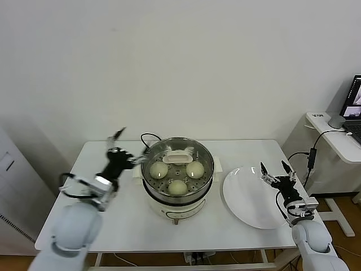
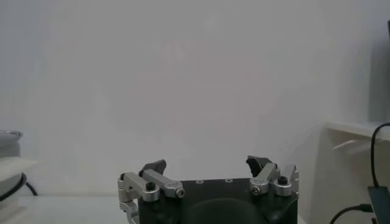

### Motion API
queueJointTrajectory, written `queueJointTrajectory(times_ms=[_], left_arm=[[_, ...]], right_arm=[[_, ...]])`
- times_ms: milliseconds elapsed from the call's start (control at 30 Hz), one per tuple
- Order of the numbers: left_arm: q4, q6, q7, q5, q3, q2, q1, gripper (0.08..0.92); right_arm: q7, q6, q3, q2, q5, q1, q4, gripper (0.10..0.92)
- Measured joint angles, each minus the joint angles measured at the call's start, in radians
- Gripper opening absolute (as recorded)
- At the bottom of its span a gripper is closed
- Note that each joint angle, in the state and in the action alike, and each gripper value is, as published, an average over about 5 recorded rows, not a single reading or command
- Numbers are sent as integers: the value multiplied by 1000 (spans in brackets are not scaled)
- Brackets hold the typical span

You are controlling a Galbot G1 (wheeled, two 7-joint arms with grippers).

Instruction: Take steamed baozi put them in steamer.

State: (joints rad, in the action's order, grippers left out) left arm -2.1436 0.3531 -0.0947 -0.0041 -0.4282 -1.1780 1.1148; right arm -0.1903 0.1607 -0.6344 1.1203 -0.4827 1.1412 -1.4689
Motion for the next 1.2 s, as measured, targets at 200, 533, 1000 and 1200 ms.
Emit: queueJointTrajectory(times_ms=[200, 533, 1000, 1200], left_arm=[[76, -16, 69, -259, -131, 22, 73, 823], [252, -65, 111, -398, -194, 36, 113, 823], [449, -115, 127, -367, -160, 27, 80, 823], [474, -117, 126, -370, -144, 25, 75, 823]], right_arm=[[1, -29, -14, 1, 1, 22, -24, 823], [13, -93, -29, -10, -1, 65, -78, 823], [18, -153, -33, -7, 7, 112, -115, 823], [20, -163, -30, -5, 8, 114, -115, 823]])
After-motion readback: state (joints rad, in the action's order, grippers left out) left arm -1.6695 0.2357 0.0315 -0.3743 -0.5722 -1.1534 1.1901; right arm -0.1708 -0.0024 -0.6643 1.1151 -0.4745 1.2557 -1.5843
